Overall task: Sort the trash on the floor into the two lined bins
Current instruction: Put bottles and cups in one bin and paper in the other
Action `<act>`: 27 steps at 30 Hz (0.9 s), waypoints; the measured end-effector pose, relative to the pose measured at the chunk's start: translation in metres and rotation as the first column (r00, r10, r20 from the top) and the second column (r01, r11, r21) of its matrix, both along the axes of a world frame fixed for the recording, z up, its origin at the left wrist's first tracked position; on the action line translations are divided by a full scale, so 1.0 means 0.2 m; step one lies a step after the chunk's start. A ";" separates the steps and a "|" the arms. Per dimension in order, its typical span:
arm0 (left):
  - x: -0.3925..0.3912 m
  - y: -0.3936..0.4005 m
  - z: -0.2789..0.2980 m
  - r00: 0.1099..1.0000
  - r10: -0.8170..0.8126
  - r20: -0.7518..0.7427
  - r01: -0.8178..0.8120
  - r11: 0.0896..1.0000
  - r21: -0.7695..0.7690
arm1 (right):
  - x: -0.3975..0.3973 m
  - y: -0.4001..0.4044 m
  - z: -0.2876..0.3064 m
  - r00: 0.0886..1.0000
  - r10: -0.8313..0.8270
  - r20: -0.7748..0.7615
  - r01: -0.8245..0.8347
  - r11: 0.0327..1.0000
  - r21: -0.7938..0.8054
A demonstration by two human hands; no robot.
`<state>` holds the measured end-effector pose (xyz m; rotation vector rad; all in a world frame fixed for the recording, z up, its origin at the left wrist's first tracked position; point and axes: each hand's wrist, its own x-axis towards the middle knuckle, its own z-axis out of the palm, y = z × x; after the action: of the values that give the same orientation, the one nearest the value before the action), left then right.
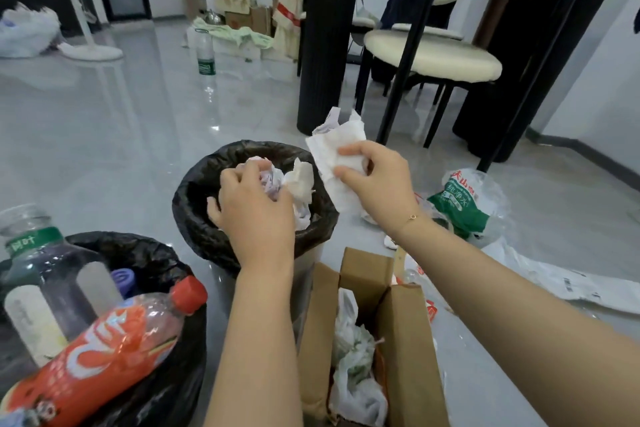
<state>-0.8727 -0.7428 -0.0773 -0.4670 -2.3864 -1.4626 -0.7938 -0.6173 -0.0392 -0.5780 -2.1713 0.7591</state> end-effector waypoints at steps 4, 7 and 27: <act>-0.02 -0.05 -0.04 0.994 0.049 0.100 -0.033 0.988 -0.151 | -0.20 -0.01 -0.06 0.969 0.065 0.238 -0.057 0.998 -0.040; -0.03 -0.08 -0.07 0.985 0.025 0.169 -0.002 0.991 -0.130 | -0.25 -0.02 -0.11 0.765 0.115 0.634 -0.180 0.983 0.039; 0.28 -0.06 -0.02 0.996 -0.070 0.048 0.073 0.994 -0.082 | 0.29 -0.07 -0.12 0.969 0.115 0.220 -0.087 0.987 -0.133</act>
<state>-0.8161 -0.7546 -0.0805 -0.5502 -2.4982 -1.4218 -0.7355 -0.6319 -0.0630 -0.6474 -2.3913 0.9252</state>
